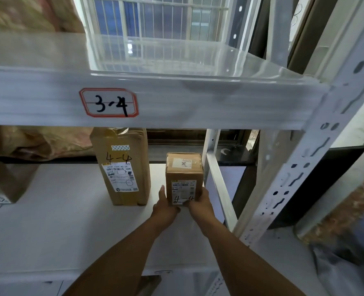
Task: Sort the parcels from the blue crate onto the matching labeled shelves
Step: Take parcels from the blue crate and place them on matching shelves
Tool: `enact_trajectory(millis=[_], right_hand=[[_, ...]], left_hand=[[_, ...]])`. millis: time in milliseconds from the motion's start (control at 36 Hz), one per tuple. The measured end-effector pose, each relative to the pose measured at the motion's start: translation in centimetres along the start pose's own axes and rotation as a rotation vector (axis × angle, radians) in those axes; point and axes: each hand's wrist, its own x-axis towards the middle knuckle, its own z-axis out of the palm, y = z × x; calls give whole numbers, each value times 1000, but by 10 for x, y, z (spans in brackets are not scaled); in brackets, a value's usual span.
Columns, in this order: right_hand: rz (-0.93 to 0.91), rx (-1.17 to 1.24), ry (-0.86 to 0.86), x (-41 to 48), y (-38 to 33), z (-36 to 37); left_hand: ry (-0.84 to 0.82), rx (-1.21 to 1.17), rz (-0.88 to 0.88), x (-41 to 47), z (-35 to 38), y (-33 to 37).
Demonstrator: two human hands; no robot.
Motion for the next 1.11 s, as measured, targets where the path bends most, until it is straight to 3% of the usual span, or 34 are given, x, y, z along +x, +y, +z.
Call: enact_trajectory(millis=[83,278,417,556,667,889,1111], right_hand=[[20,-16,-10,-12,0,-4],[26,-329,-68,-45,8,-6],[-145,-658,-113,-100,-7,-2],[-271,-941,-48,-168,-46,4],[-278,-1067,-8,-233,-84,20],[-269,-1203,67,-375,-149,57],[-311,-1196,151,-487,-191,91]], left_hand=[[-19,7,-62,-17,0,7],[-105,40,-166,-43,-12,8],[-74,258,-25,-79,-35,9],[100,693,172,-138,-78,8],[229,894,382,-194,-124,0],[184,1114,506,-310,-225,-8],[213,1104,570,-421,-292,-5]])
